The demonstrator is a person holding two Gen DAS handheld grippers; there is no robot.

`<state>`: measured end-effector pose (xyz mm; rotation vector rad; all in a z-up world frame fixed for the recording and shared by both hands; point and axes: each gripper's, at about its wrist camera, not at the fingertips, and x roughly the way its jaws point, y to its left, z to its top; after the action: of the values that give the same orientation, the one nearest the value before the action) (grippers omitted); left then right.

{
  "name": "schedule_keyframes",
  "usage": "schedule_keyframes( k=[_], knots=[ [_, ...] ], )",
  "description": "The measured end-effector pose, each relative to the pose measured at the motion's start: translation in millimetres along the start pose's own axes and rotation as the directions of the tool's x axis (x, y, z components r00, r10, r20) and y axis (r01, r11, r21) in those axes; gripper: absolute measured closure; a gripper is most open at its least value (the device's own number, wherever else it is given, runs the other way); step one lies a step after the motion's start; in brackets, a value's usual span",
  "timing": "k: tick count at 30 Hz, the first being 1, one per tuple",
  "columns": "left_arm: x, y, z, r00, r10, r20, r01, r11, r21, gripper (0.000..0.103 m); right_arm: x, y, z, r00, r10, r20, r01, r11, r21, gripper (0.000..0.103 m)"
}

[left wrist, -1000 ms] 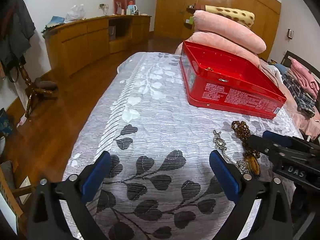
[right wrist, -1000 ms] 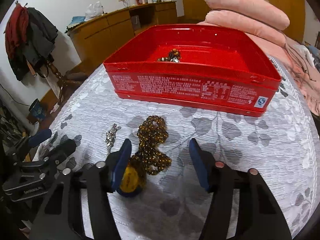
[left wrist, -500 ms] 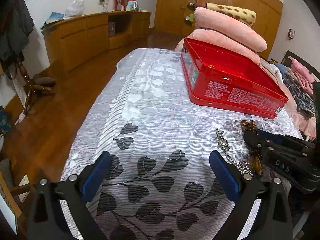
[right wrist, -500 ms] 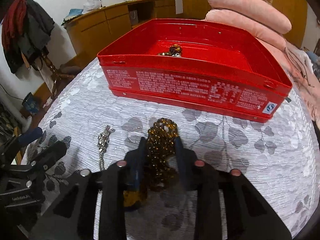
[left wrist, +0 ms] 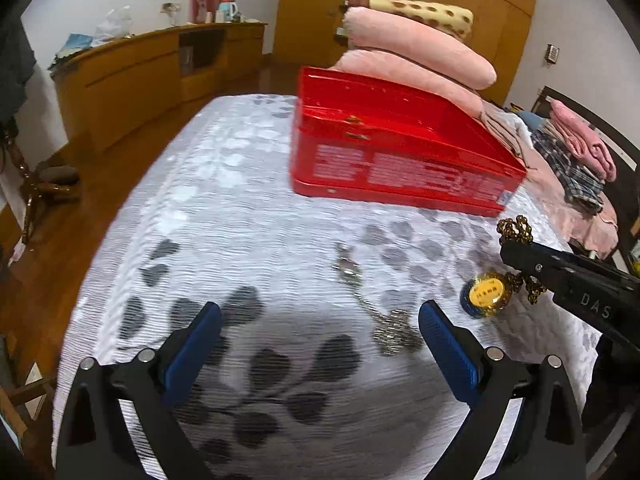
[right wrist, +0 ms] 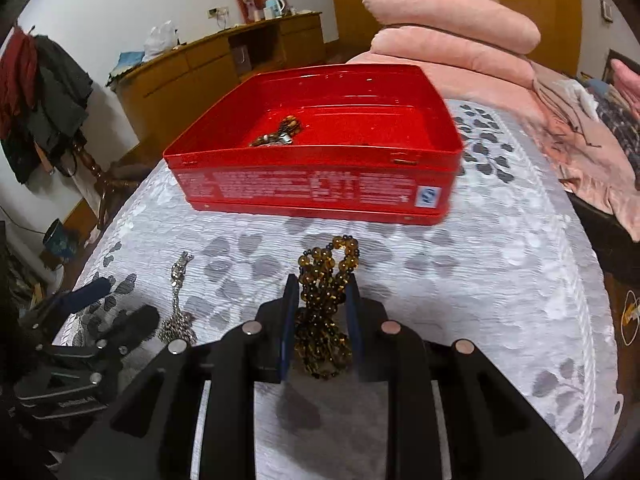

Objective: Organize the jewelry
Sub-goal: 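Close the left tool on the silver chain while the right tool lifts the amber strand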

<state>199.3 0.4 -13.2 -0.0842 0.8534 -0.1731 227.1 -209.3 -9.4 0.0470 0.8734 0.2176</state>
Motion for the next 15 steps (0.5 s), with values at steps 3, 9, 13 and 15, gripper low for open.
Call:
schedule_keyframes(
  k=[3, 9, 13, 15],
  knots=[
    [3.0, -8.9, -1.9, 1.000, -0.027, -0.015, 0.027, 1.000, 0.008, 0.008, -5.7, -11.0, -5.0, 1.000, -0.005, 0.003, 0.005, 1.000, 0.018, 0.082],
    [9.9, -22.1, -2.3, 0.999, -0.025, -0.036, 0.026, 0.999, 0.041, 0.049, -10.5, -22.1, -8.6, 1.000, -0.006, 0.011, 0.006, 0.999, 0.046, 0.081],
    [10.2, -26.0, -1.8, 0.997, -0.066, -0.050, 0.068, 0.997, 0.044, 0.065, -10.3, -24.6, -9.1, 1.000, 0.002, 0.013, -0.002, 0.999, 0.053, 0.081],
    [9.7, -31.5, -3.5, 0.997, -0.061, -0.048, 0.064, 0.995, 0.070, 0.072, -9.6, -25.1, -9.7, 1.000, 0.007, 0.013, -0.008, 0.998, 0.056, 0.081]
  ],
)
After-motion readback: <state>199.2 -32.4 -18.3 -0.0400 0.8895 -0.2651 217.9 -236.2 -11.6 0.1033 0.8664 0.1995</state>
